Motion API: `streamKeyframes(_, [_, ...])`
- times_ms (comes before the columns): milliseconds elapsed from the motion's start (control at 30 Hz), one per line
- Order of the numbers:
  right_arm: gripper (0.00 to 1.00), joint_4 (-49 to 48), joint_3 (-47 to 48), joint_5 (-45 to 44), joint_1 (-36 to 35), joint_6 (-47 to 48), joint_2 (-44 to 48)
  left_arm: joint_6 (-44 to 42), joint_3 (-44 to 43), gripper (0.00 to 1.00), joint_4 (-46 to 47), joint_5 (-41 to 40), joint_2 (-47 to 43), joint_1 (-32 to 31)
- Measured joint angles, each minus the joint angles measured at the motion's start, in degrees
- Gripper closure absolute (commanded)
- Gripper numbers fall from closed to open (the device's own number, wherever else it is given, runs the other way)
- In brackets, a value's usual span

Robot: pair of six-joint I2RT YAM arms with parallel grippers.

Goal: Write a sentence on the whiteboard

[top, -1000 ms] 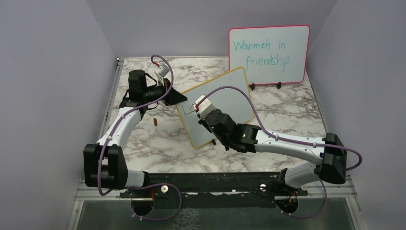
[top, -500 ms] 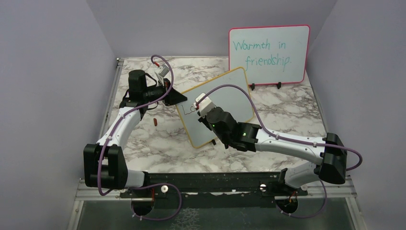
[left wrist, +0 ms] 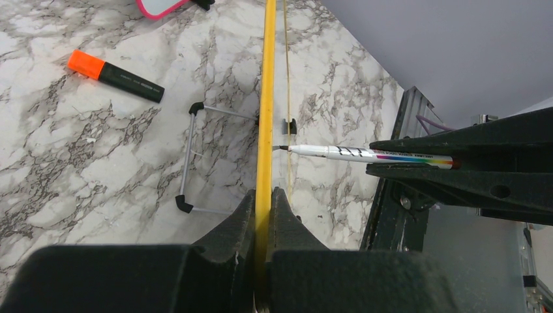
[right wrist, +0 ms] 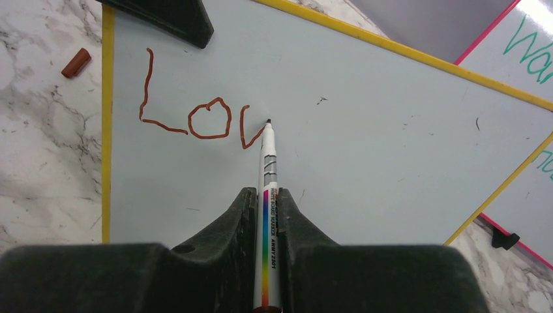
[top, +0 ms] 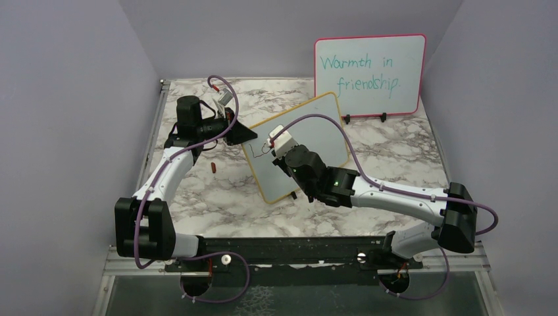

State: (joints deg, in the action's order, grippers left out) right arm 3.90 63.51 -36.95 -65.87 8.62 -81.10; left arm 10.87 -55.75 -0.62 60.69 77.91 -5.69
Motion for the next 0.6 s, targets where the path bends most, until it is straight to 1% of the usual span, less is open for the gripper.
streamKeyframes(600, [0.99, -0.79, 0.09, 0.13, 0.61, -0.07, 0.11, -0.04, -0.04, 1.00, -0.15, -0.07, 0.00, 0.00])
